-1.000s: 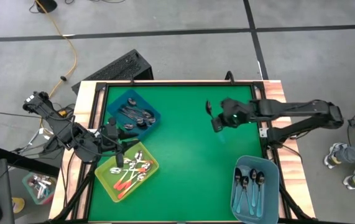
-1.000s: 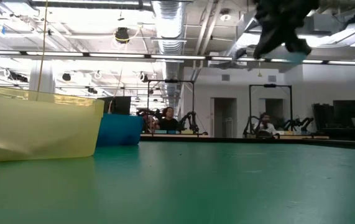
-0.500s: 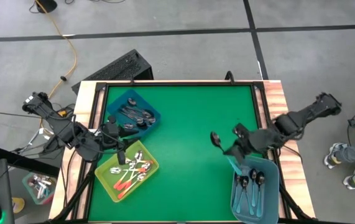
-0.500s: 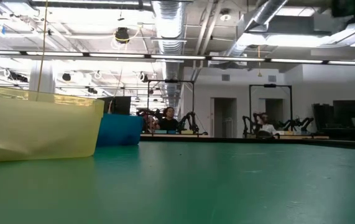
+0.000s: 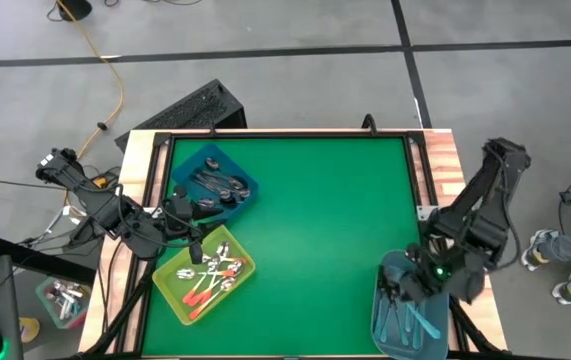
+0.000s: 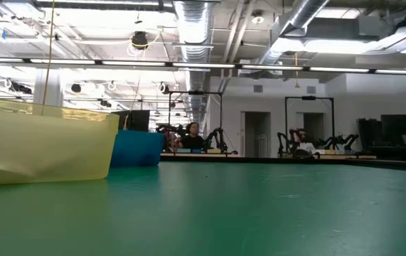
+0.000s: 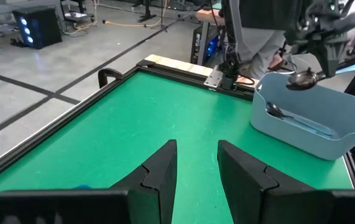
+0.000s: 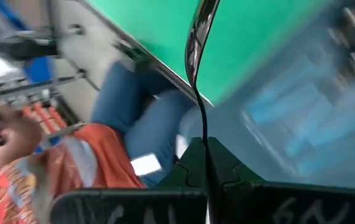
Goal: Sort silverware by color (type)
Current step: Put the blue spoon into the blue bin
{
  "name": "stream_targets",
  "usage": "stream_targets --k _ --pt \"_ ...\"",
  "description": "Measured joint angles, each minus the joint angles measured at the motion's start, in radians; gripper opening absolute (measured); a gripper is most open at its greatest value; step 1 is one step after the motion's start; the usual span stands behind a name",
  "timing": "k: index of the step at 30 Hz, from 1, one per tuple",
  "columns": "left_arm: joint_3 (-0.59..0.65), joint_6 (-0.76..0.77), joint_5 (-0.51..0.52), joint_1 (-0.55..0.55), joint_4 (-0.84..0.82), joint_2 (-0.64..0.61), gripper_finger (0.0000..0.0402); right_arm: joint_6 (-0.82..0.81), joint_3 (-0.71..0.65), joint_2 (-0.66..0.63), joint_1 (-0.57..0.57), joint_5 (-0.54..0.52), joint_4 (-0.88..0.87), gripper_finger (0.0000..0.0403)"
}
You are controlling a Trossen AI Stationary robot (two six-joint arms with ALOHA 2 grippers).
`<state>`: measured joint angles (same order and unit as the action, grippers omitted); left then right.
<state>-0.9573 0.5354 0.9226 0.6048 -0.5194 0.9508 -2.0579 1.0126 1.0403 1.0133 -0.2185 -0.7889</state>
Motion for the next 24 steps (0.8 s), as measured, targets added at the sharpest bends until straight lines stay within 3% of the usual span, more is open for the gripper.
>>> stream_targets --k 5,13,20,24 --pt "0.0 0.0 0.001 0.0 0.0 0.0 0.0101 -0.205 0.0 0.035 0.093 0.065 -0.098 0.0001" --pt "0.0 0.0 0.007 0.0 0.001 0.0 0.0101 -0.212 0.0 0.116 0.009 0.037 -0.159 0.0002" --pt "0.0 0.0 0.007 -0.004 0.002 0.0 0.0101 -0.223 0.0 0.194 -0.02 0.162 -0.174 0.0002" --pt "0.0 0.0 0.008 -0.018 0.002 0.0 0.0101 -0.223 0.0 0.235 -0.02 0.167 -0.15 0.0002"
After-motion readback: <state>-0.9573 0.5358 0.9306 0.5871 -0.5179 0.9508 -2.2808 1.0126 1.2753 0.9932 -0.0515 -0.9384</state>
